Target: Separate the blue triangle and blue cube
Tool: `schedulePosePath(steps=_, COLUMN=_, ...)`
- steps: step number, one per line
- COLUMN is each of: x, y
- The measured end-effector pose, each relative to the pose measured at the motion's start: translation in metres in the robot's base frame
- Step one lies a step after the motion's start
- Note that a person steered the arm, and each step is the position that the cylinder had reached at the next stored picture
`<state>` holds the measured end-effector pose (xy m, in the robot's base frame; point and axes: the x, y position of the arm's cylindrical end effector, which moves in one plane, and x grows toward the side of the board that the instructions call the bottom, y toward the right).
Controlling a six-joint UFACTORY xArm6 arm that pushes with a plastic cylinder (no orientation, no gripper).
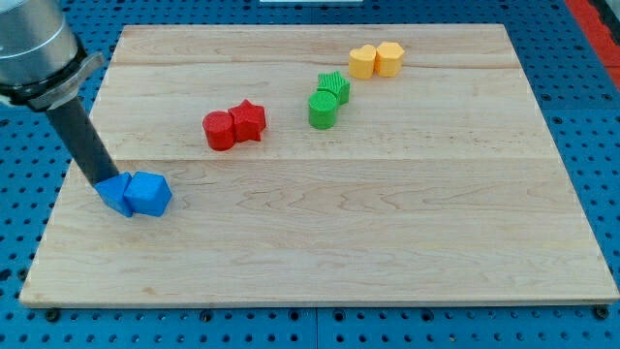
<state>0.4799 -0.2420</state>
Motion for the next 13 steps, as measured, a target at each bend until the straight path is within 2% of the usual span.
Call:
schedulePosePath(steps=2, x=-0.004, y=-0.009)
schedulePosePath(steps=3, x=-0.031, y=-0.005)
schedulePosePath(steps=4, x=-0.027, y=0.007)
schedulePosePath(steps=7, x=-0.041, y=0.116)
schedulePosePath(steps=8, x=-0.043, y=0.21)
schedulePosePath(steps=9, x=-0.064, y=0.288)
schedulePosePath(steps=10, x=-0.067, y=0.284)
schedulePosePath(steps=11, x=-0.013, y=0.288)
schedulePosePath(steps=12, x=0.065, y=0.269)
schedulePosePath(steps=13, x=0.099, y=0.174)
